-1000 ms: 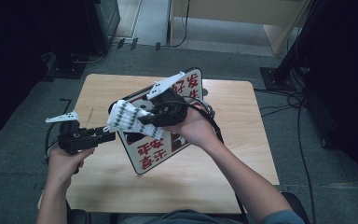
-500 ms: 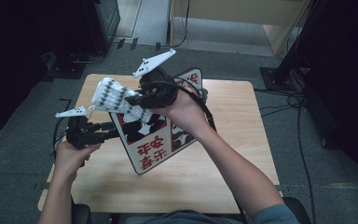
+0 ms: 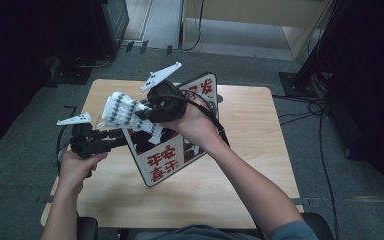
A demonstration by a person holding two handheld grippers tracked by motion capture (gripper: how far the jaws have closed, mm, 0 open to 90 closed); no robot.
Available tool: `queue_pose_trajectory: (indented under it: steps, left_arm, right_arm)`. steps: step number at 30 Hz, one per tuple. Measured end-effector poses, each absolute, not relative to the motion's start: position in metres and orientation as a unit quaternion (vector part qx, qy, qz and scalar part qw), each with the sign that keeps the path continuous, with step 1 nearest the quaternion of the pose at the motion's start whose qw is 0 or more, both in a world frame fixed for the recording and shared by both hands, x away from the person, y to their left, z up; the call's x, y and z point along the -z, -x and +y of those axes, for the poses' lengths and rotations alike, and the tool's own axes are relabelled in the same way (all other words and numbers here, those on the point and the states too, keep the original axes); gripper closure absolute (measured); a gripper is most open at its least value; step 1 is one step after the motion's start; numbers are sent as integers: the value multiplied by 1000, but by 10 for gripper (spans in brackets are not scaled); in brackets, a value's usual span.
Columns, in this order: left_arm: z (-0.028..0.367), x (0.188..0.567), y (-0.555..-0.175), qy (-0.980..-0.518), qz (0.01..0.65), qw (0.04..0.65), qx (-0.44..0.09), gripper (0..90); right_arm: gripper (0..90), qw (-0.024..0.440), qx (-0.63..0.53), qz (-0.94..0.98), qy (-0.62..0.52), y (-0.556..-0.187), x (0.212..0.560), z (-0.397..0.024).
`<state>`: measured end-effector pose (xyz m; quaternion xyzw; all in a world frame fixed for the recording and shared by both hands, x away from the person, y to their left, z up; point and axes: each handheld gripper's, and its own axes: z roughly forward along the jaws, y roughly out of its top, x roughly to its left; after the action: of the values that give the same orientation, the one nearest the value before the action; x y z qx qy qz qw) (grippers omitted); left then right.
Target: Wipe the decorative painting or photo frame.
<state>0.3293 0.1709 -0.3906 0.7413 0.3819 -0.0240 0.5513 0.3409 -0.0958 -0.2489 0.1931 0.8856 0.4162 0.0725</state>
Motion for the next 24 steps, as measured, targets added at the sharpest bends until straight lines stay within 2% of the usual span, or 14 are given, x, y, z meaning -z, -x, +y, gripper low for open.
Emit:
queue_pose_trajectory:
  steps: [24]
  left_arm:
    - [168, 394, -331, -747, 381, 544, 24, 397]
  right_arm:
    - [809, 45, -397, 896, -194, -335, 290, -100]
